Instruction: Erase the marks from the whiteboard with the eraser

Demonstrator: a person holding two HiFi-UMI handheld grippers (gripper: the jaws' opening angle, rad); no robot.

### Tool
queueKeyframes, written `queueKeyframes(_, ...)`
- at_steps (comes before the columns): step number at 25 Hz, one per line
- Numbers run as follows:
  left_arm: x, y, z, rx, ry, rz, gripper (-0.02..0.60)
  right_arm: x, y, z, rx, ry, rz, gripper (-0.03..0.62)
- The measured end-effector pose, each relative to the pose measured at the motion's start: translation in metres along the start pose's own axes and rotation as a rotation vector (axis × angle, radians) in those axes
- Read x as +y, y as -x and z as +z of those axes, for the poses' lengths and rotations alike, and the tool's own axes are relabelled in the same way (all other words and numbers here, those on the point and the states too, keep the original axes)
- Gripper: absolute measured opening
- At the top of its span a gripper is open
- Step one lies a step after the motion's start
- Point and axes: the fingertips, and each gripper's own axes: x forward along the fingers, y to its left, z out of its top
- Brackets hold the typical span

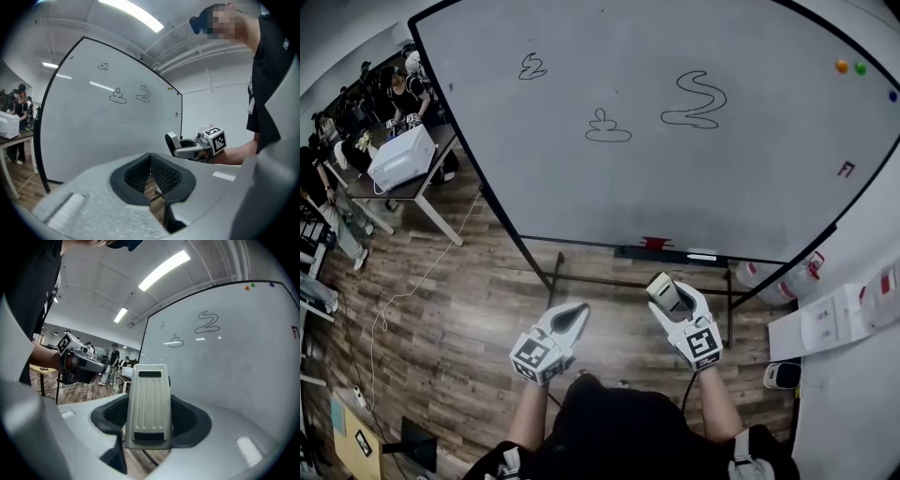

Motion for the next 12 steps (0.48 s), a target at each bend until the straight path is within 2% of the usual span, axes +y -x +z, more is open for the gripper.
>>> queueKeyframes(5,0.020,0.005,-0.008,0.001,0.040,0.011,0.011,0.010,-0.024,-0.001,0.044,0.040,0.027,0.256)
queueKeyframes(12,0.066,-0.006,0.007,-0.009,0.033,-0.010,0.011,0.004,-0.082,0.021,0.076,0.083,-0.005,0.255)
